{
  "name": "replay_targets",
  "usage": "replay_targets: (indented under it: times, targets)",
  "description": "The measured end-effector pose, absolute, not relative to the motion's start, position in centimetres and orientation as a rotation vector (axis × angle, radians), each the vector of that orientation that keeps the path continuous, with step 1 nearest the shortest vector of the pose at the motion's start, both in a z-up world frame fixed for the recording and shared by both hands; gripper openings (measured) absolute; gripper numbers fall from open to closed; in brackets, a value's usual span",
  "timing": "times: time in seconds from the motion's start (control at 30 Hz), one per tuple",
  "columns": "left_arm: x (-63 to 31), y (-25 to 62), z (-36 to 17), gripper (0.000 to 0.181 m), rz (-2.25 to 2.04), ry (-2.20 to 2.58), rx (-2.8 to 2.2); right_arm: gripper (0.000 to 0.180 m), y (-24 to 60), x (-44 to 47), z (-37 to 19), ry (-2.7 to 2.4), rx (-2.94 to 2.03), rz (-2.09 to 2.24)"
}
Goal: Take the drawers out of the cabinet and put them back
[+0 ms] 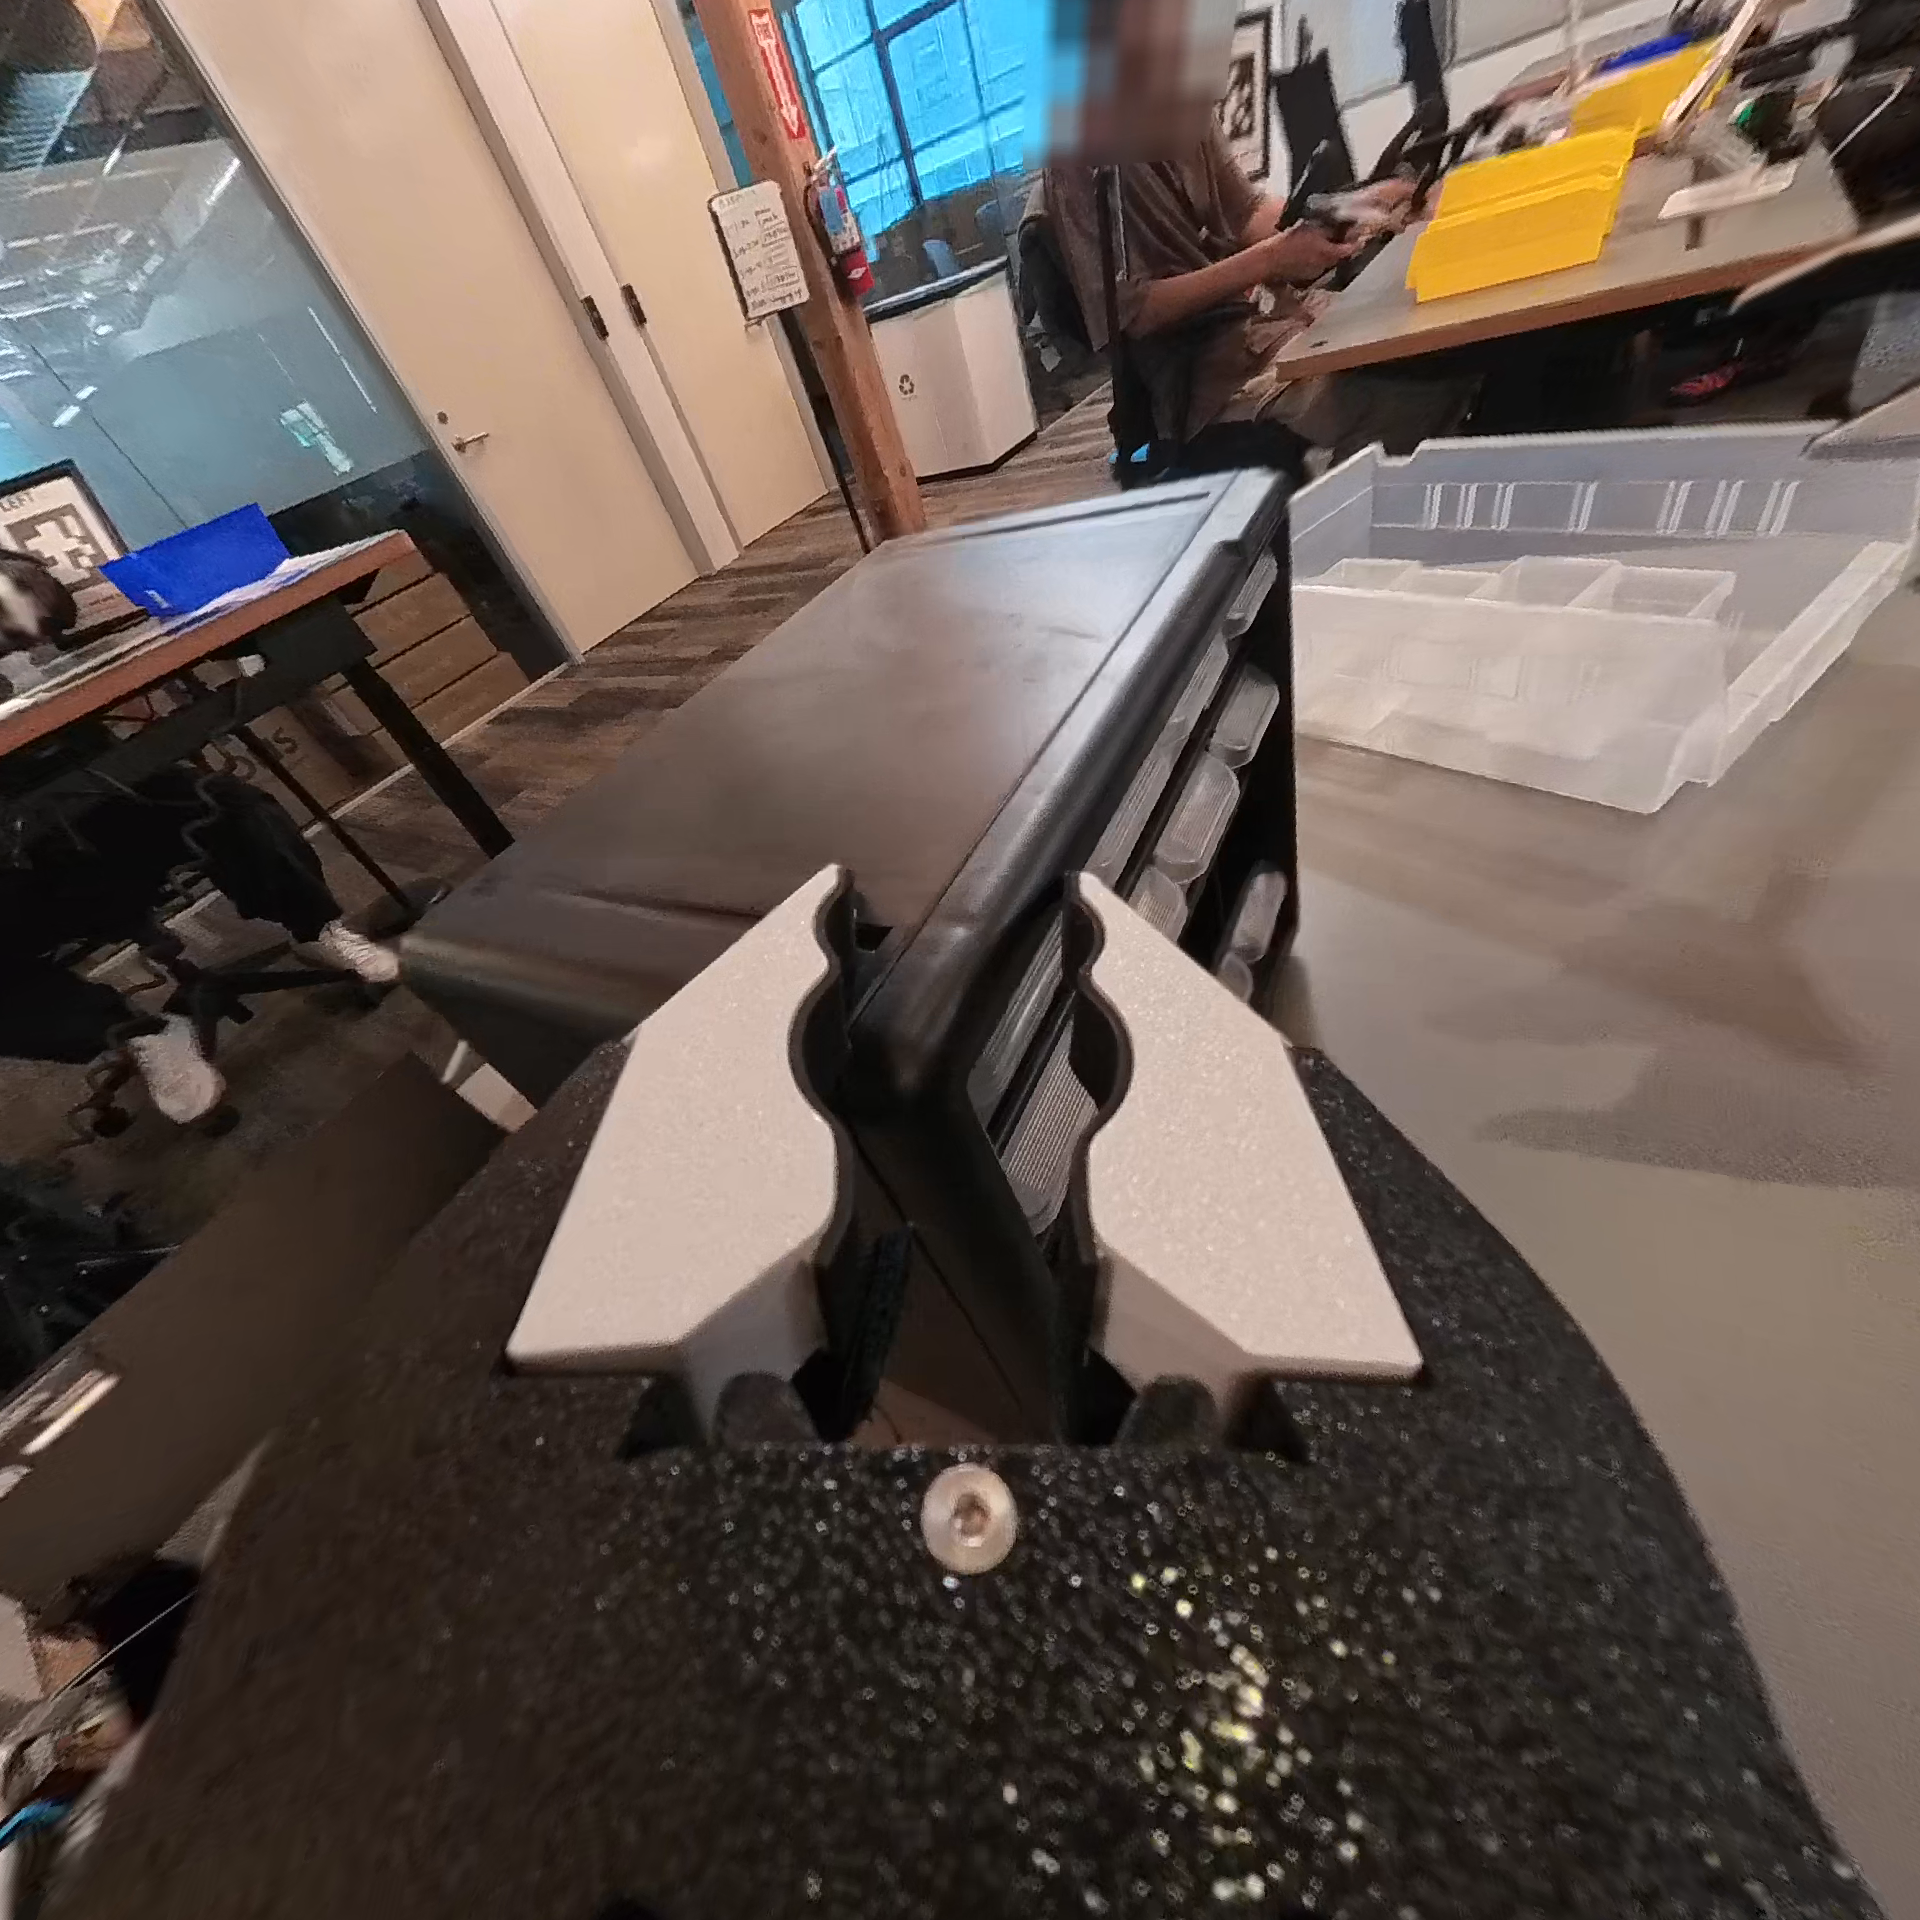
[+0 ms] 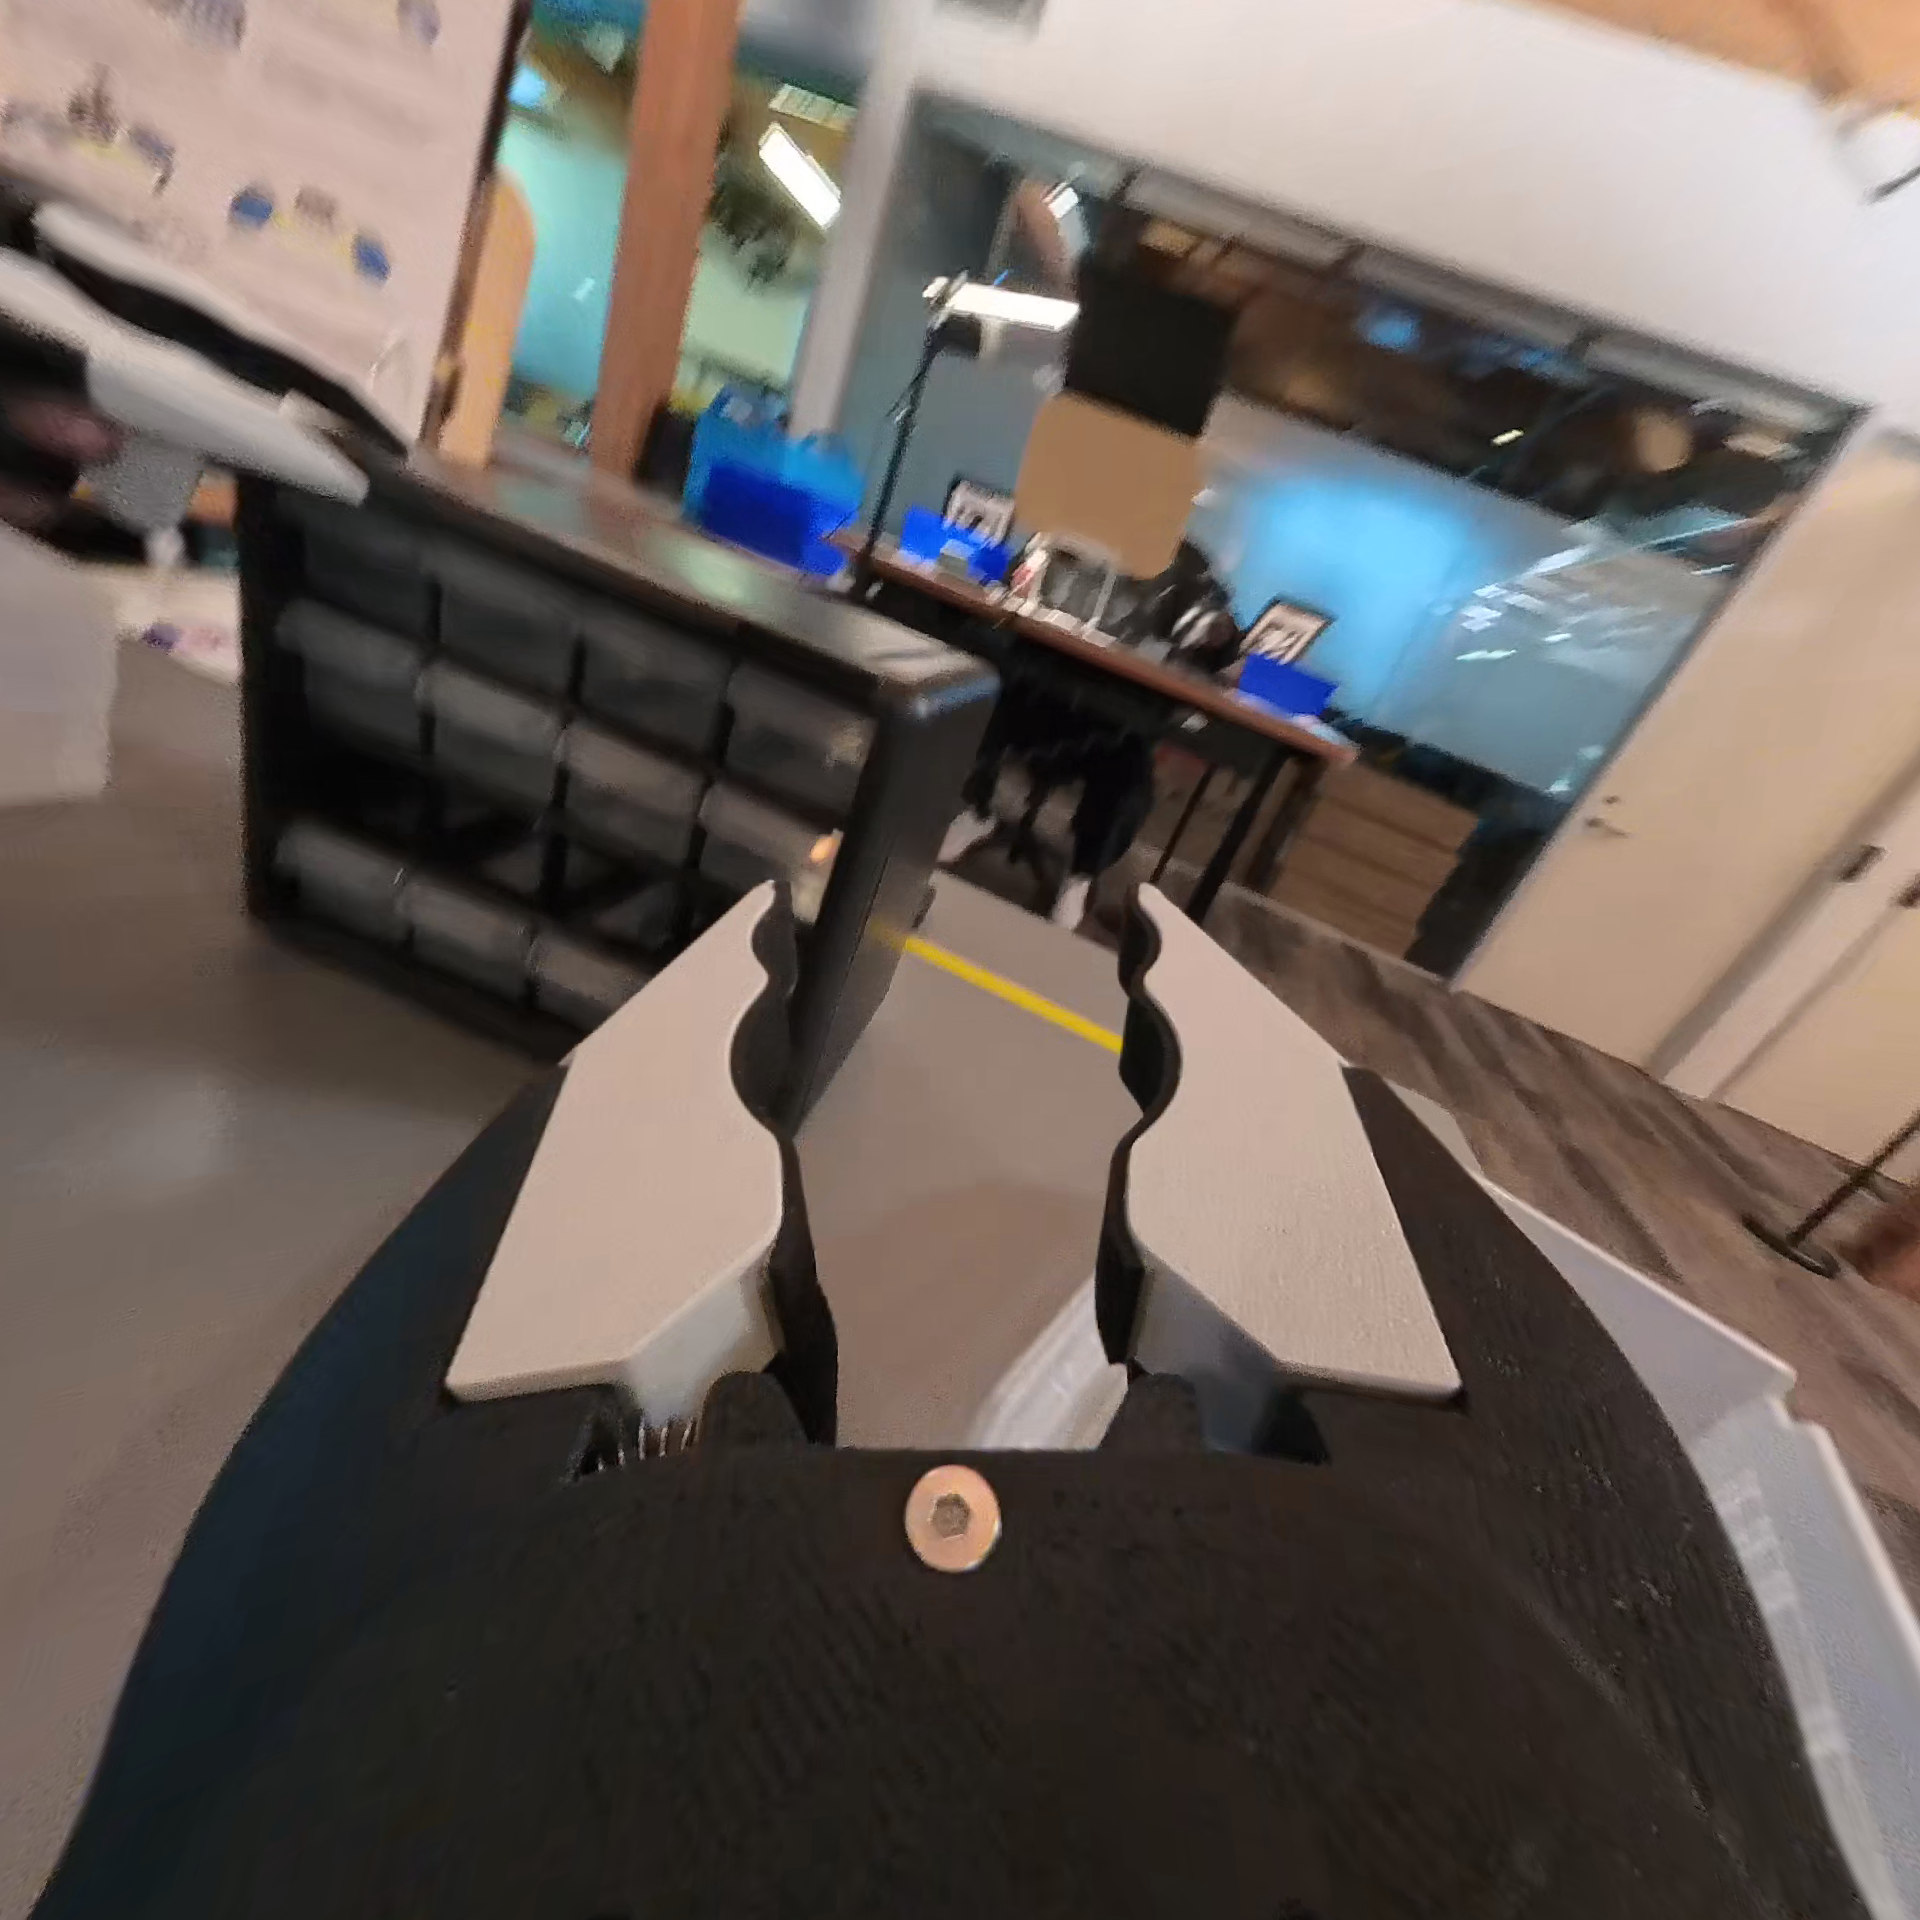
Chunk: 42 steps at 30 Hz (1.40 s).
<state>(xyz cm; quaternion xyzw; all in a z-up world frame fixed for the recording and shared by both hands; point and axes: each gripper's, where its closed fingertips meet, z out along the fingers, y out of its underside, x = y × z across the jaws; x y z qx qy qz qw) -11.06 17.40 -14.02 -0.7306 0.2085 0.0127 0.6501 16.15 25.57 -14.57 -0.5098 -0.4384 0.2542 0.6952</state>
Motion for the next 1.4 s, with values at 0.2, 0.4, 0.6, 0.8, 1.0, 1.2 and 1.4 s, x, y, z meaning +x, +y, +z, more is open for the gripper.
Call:
replay_targets:
  times: [0.2,0.4,0.6,0.8,1.0,1.2,1.4]
  targets:
    - [-11.2,16.0,-12.7,0.046,0.356,0.447,-1.674,0.069,26.2,17.5,-12.9,-0.668,-1.076,0.541]
    - [-15.3,7.0,-10.4,0.037,0.532,-0.065,-1.647,0.072,30.8,25.8,-12.8,-0.583,-1.227,0.18]
    - [-18.0,-3.4,-16.7,0.065,0.707,-0.246,-1.867,0.076,35.7,35.5,-16.5,-0.488,-1.532,0.013]
    - [-16.5,-7.2,-24.6,0.118,0.452,-0.325,-2.137,0.077,39.0,38.4,-22.5,-0.465,-1.846,0.133]
    - [-15.6,-8.9,-28.5,0.08,0.522,-0.234,-2.358,0.064,39.7,39.0,-27.8,-0.512,-2.128,0.181]
    - [-14.5,-8.4,-29.1,0.05,0.391,-0.231,-2.351,0.031,39.6,39.0,-29.1,-0.528,-2.229,0.286]
    - [-14.5,-8.4,-29.4,0.041,0.35,-0.288,-2.357,0.008,38.3,38.2,-32.1,-0.66,-2.361,0.283]
